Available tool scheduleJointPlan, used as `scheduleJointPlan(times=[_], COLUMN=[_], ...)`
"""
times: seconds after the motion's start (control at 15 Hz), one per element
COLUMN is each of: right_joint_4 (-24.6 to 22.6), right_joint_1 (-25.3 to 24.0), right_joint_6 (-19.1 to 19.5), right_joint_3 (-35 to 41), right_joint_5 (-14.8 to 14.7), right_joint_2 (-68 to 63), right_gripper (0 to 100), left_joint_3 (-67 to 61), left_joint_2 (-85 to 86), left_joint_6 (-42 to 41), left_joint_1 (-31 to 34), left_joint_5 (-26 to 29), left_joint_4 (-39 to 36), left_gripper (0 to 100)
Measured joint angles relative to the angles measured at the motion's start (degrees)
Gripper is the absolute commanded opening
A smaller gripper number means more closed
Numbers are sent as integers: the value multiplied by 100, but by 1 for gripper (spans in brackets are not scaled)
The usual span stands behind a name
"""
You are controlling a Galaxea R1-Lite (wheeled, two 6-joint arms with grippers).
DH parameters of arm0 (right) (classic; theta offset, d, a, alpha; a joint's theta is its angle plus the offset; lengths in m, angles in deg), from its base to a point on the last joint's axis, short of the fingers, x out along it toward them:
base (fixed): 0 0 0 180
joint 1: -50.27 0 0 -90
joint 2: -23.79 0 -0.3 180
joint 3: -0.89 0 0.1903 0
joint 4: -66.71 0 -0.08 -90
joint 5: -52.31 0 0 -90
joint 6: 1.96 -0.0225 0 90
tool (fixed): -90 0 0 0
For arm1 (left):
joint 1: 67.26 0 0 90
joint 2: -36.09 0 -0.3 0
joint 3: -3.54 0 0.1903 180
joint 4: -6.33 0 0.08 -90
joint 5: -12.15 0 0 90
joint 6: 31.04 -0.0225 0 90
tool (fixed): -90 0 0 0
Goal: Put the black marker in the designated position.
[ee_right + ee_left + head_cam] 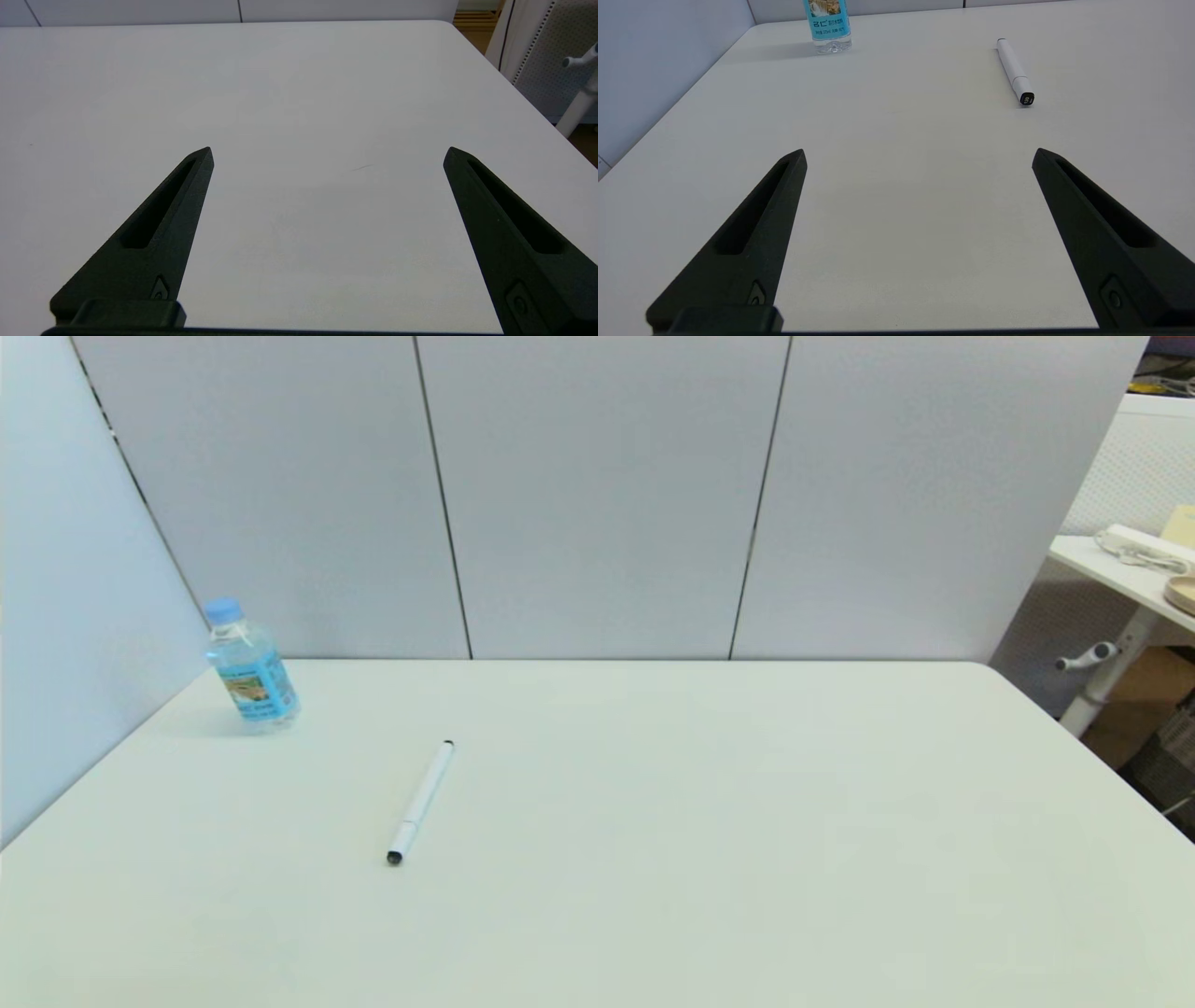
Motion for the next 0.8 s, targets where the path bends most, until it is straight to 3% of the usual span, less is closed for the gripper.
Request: scheduleJointPlan(times=[0.8], right_joint_4=[0], right_joint_1=[-2], right_joint_6=[0], right_joint_3=[0], right_joint_5=[2], right_joint_2=[-2], right_gripper=[100], left_joint_3=[0], left_joint_2=[0], left_joint_6=[2], left_joint_1=[0], left_joint_5=[-1], left_joint_4=[0], left_gripper=[100])
